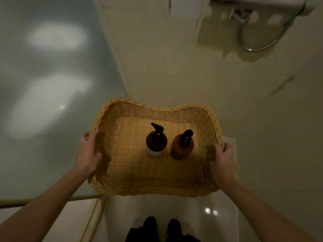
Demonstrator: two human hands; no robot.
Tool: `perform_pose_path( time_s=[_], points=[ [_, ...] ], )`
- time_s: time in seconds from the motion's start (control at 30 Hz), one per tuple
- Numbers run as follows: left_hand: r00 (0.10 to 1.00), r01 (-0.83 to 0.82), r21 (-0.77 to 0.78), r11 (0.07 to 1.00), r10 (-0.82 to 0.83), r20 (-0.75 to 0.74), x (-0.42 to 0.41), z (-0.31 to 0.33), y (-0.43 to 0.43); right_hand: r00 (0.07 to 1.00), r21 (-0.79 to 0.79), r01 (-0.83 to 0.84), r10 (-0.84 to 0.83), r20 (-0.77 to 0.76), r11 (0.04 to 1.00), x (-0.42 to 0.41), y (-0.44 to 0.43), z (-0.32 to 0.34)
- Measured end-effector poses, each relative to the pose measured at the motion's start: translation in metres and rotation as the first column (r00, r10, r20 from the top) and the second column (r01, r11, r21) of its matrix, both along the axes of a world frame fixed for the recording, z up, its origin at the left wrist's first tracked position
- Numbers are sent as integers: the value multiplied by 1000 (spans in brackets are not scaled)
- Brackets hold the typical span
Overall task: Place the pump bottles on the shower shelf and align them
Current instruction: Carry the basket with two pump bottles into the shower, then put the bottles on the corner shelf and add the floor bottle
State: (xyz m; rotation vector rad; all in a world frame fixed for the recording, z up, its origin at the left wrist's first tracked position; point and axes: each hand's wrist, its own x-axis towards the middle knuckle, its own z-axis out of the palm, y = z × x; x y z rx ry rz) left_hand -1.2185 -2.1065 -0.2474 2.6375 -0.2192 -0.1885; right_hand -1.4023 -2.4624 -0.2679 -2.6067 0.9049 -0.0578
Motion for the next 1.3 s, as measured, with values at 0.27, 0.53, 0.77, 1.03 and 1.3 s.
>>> perform_pose_path(
  time_s=[0.27,0.53,0.77,1.03,1.3],
  points=[
    [999,-22,27,999,22,33,22,-189,-4,1000,-20,-25,25,-1,999,32,-10,-178],
    [997,-59,47,997,57,48,31,-366,-4,998,-6,-59,59,25,998,45,-9,-355],
    [998,-61,49,997,60,23,33,-488,-3,997,22,-75,75,2,997,49,-13,-470],
    [998,-56,38,998,58,-38,31,-571,2,995,16,-86,86,-44,996,54,-9,-550],
    [996,-77,65,995,80,-45,19,-603,11,995,25,-74,76,-68,997,50,0,-582]
  ],
)
